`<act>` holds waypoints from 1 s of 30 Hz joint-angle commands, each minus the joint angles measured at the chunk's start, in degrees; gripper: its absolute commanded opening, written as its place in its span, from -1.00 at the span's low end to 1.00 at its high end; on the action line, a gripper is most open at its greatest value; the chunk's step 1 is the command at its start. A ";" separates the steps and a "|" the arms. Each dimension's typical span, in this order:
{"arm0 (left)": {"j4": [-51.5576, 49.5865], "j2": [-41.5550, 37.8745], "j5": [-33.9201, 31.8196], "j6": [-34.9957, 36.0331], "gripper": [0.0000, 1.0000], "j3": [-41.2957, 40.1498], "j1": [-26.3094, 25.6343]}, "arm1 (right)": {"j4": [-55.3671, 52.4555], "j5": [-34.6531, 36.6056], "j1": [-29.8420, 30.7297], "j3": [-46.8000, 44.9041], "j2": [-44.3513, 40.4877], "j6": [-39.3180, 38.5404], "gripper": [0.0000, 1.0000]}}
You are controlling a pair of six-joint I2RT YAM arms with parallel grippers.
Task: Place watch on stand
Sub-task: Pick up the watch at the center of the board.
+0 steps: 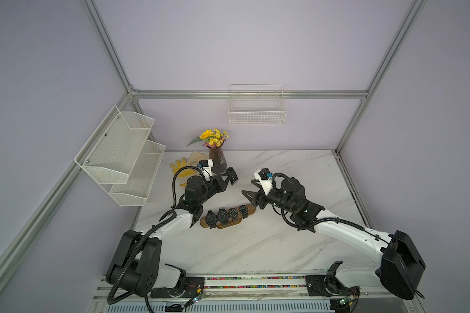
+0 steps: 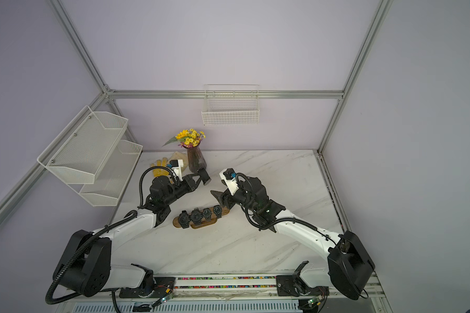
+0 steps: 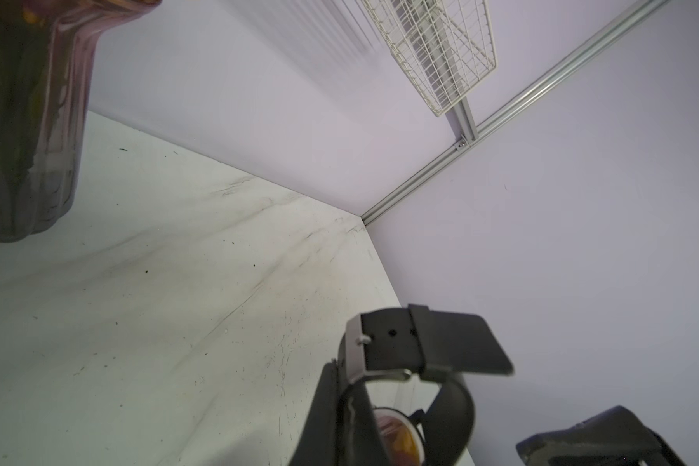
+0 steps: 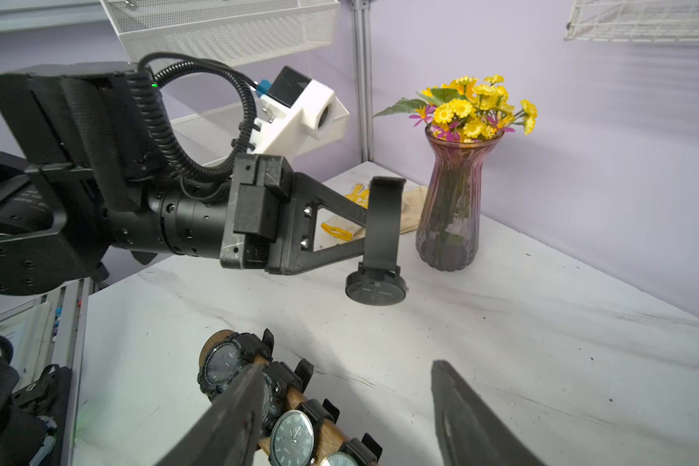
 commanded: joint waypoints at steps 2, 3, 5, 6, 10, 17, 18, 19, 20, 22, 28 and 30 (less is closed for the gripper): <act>0.52 -2.48 -3.72 -8.31 -1.00 4.34 -2.07 | 15.25 4.64 0.27 -3.33 0.10 5.72 0.38; 0.32 -2.62 -3.99 -9.00 -1.00 4.43 -2.40 | 16.46 4.80 0.27 -3.95 0.41 6.34 0.38; 0.24 -3.04 -5.03 -10.31 -1.00 4.27 -3.32 | 18.14 4.89 0.52 -4.71 1.08 7.19 0.39; 0.15 -3.31 -5.35 -10.59 -1.00 4.27 -3.59 | 18.40 4.62 0.60 -4.80 1.42 7.28 0.39; -1.21 -4.35 -7.35 -11.57 -1.00 4.16 -5.07 | 18.94 4.22 1.06 -4.85 1.84 6.95 0.40; -2.95 -6.37 -9.65 -14.44 -1.00 3.72 -7.39 | 19.18 3.65 1.53 -4.17 4.20 5.98 0.40; -3.33 -6.80 -10.19 -14.88 -1.00 3.48 -7.90 | 19.12 3.65 1.67 -4.00 4.42 5.96 0.40; -3.64 -7.23 -10.70 -15.39 -1.00 3.28 -8.38 | 19.12 3.56 1.77 -3.95 4.57 5.79 0.39; -3.64 -7.62 -11.07 -15.72 -1.00 3.07 -8.73 | 19.25 3.64 2.01 -4.03 4.67 5.58 0.39; -4.01 -8.18 -11.69 -16.25 -1.00 2.93 -9.46 | 20.19 3.65 2.24 -4.54 4.87 5.45 0.38; -5.63 -8.95 -12.25 -16.71 -1.00 3.22 -10.93 | 20.92 4.09 2.90 -4.56 4.95 4.74 0.33; -5.95 -9.17 -12.36 -16.80 -1.00 3.19 -11.14 | 21.44 4.91 3.08 -4.72 4.84 4.57 0.33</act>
